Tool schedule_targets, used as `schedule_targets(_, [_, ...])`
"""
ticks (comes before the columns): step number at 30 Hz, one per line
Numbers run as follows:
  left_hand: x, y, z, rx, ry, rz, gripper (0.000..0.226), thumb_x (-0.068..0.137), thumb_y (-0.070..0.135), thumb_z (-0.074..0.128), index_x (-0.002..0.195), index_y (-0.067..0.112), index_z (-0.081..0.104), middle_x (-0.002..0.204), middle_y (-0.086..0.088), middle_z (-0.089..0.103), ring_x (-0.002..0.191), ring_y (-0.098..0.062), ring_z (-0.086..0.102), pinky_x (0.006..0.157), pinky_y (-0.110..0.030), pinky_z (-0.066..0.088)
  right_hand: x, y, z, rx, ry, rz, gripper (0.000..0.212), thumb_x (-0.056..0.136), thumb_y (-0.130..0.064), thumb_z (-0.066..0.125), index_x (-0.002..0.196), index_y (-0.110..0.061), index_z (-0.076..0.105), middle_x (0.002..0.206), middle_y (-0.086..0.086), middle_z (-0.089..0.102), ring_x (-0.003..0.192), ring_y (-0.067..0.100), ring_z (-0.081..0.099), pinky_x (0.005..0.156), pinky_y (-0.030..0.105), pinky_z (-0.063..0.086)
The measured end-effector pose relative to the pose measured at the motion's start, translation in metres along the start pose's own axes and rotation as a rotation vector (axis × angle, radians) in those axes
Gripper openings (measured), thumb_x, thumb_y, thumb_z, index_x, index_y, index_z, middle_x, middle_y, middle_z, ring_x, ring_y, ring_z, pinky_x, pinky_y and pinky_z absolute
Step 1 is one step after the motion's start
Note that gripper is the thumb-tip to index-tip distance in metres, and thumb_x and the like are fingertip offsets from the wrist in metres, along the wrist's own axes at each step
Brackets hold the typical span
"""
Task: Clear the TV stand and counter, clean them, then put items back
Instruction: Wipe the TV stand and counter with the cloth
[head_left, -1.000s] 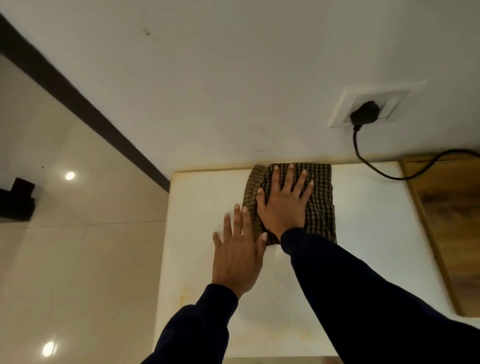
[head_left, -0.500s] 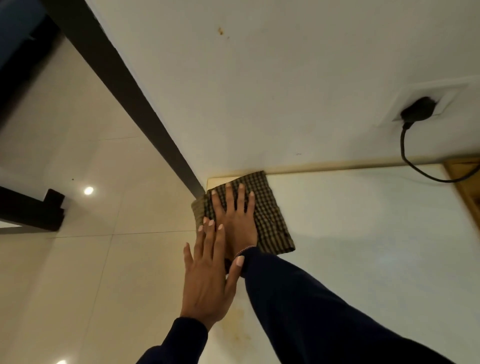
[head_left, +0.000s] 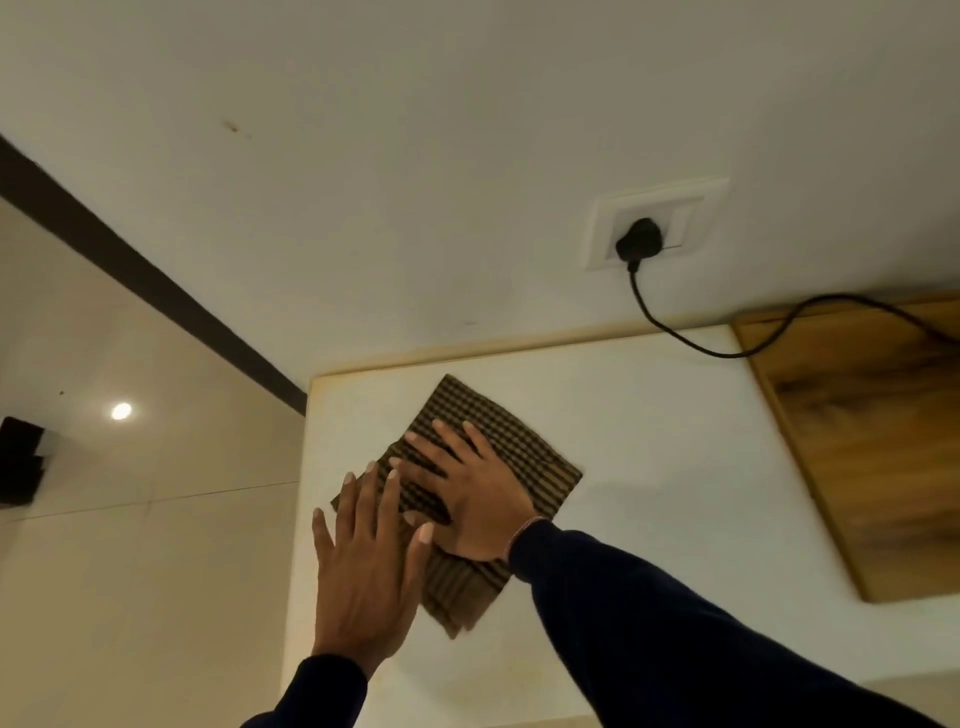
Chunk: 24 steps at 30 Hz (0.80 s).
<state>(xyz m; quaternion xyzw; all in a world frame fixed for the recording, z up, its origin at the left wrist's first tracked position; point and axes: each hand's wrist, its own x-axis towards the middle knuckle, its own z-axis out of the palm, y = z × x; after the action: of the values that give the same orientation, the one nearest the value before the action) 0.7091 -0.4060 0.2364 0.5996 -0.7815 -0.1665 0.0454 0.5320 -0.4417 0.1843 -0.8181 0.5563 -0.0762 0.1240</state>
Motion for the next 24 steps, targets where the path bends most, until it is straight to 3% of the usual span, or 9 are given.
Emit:
schedule_targets(2, [-0.002,0.011,0.006,0.023,-0.034,0.031,0.071,0.102,0.060,0.007,0.158,0.019,0.024,0.168,-0.001,0.011,0.156,-0.023,0.003,0.122,-0.061,0.012,-0.021,0.033,-0.010,-0.007,-0.027,0.079,0.066,0.101,-0.067,0.027,0.160,-0.040,0.018,0.170,-0.005,0.015,0.158,0.027,0.004,0.126,0.055,0.001])
schedule_targets(4, [-0.003,0.025,0.019,0.074,-0.043,0.063,0.071,0.102,0.062,0.007,0.160,0.022,0.018,0.169,0.001,0.006,0.156,-0.022,-0.001,0.122,-0.059,0.009,-0.044,0.068,-0.020,-0.030,-0.050,0.160,0.066,0.101,-0.069,0.024,0.160,-0.042,0.015,0.170,-0.005,0.014,0.158,0.027,0.005,0.126,0.057,0.003])
schedule_targets(9, [-0.007,0.061,0.043,0.134,-0.160,0.102,0.073,0.098,0.067,0.002,0.161,0.028,0.004,0.168,0.002,-0.006,0.155,-0.024,-0.004,0.123,-0.057,0.009,-0.106,0.145,-0.047,-0.067,-0.015,0.389,0.067,0.100,-0.070,0.024,0.160,-0.041,0.016,0.170,-0.005,0.015,0.158,0.028,0.008,0.126,0.056,0.004])
schedule_targets(13, [-0.007,0.086,0.061,0.223,-0.236,0.087,0.079,0.096,0.071,0.004,0.161,0.027,0.000,0.167,-0.011,-0.009,0.154,-0.039,-0.002,0.123,-0.057,0.014,-0.159,0.174,-0.053,-0.048,0.065,0.675,0.068,0.100,-0.068,0.029,0.160,-0.038,0.023,0.168,-0.002,0.022,0.156,0.030,0.015,0.125,0.057,0.013])
schedule_targets(19, [-0.004,0.099,0.067,0.229,-0.247,0.059,0.086,0.094,0.072,0.006,0.161,0.018,0.012,0.165,-0.021,-0.002,0.150,-0.050,0.001,0.121,-0.062,0.014,-0.207,0.158,-0.044,-0.054,0.130,0.818,0.069,0.099,-0.068,0.028,0.160,-0.035,0.022,0.169,0.002,0.022,0.156,0.031,0.012,0.124,0.055,0.017])
schedule_targets(24, [-0.004,0.094,0.070,0.228,-0.238,0.102,0.084,0.096,0.069,0.013,0.161,0.016,0.008,0.166,-0.020,-0.004,0.149,-0.051,-0.003,0.121,-0.062,0.011,-0.225,0.116,-0.030,-0.077,0.118,0.857,0.073,0.098,-0.069,0.026,0.162,-0.033,0.019,0.170,0.006,0.015,0.157,0.034,0.008,0.125,0.057,0.010])
